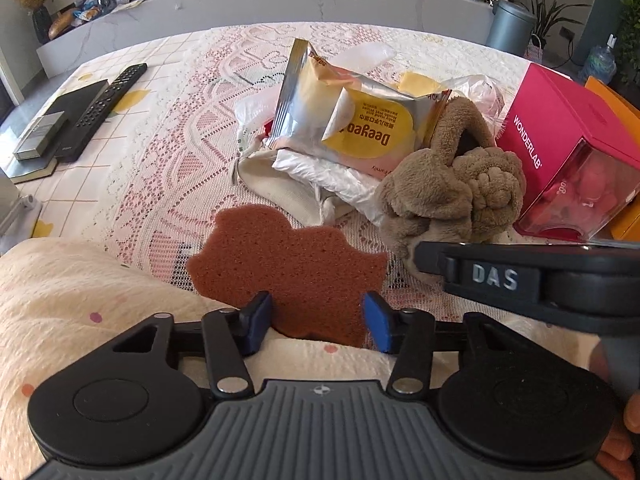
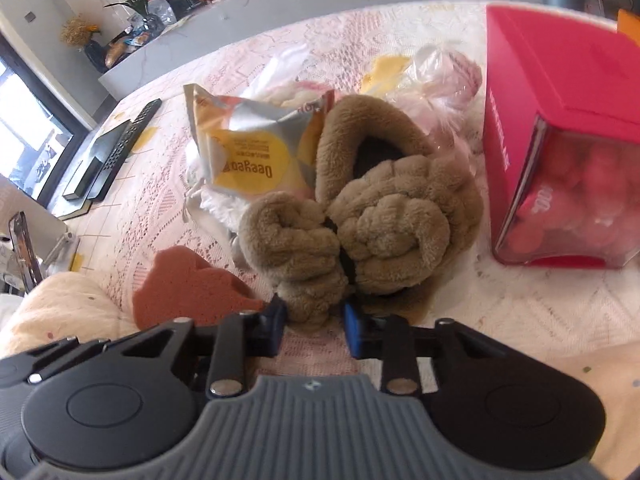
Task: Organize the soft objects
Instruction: 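Grasp the brown cat-shaped sponge with the left tool while the right tool grasps the brown plush toy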
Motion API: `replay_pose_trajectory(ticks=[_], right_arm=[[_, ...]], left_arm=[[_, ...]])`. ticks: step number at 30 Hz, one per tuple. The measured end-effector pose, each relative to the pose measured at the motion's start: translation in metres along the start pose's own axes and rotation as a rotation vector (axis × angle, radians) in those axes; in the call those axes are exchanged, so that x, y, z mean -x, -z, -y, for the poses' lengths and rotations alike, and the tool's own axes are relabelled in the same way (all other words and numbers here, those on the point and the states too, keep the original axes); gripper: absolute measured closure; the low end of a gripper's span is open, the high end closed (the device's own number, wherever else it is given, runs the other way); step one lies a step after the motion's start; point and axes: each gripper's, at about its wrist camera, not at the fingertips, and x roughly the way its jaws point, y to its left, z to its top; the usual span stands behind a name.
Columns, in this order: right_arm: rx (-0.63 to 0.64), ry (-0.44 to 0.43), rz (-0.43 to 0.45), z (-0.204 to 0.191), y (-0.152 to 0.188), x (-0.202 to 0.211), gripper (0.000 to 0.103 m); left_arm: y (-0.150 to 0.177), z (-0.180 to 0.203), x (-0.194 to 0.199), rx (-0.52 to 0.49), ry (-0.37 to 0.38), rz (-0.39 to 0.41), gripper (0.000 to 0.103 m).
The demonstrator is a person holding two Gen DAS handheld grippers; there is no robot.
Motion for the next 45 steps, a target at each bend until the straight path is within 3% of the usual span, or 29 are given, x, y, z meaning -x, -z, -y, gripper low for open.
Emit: replay_pose_trajectory(ticks=[4,9,13,17,20,22,26,28,31,37,39,41,45], right_arm=[[0.023,-0.005,0.022,0.006,0.006,0.020,0.088],[0.044,0.036,0.032,0.023,0.027,0.051,0.093],[0.025,0.089,0.029,0.043,0.041,0.064,0.094],[-0.029,0.075,0.012,0.057,0.046,0.065,0.093],[-0.035,0.071,0.029,0.056,0.046,0.069,0.084],[-0.034,0.067,0.040,0.056,0.046,0.073,0.080],[-0.041,0.078,0.073,0.056,0.041,0.079,0.051],[-0.042,0.110,0.099,0.057,0.036,0.081,0.039],[-0.050,0.145,0.117,0.063,0.029,0.080,0.031],[-0.023,0.128,0.146,0.059,0.003,0.065,0.030],[-0.003,0.147,0.132,0.056,-0.002,0.053,0.034],[-0.010,0.129,0.104,0.059,-0.004,0.042,0.049],[-0.040,0.084,0.080,0.064,0.004,0.033,0.053]], left_arm=[[0.003,0.000,0.006,-0.006,-0.008,0.035,0.092],[0.007,0.001,0.016,-0.014,0.021,0.084,0.099],[0.011,0.004,0.020,-0.018,0.091,0.094,0.103],[0.013,0.004,0.020,0.001,0.070,0.088,0.102],[0.013,-0.001,0.022,0.042,0.065,0.085,0.091],[0.014,-0.003,0.024,0.063,0.074,0.086,0.077],[0.013,-0.006,0.025,0.108,0.086,0.075,0.071],[0.012,-0.010,0.027,0.142,0.098,0.074,0.054],[0.007,-0.010,0.026,0.163,0.085,0.060,0.042],[-0.009,-0.016,0.006,0.211,0.025,-0.017,0.036],[-0.010,-0.019,0.000,0.233,0.039,-0.030,0.032],[-0.009,-0.023,-0.002,0.264,0.074,-0.014,0.026],[-0.008,-0.024,-0.007,0.300,0.117,0.015,0.017]])
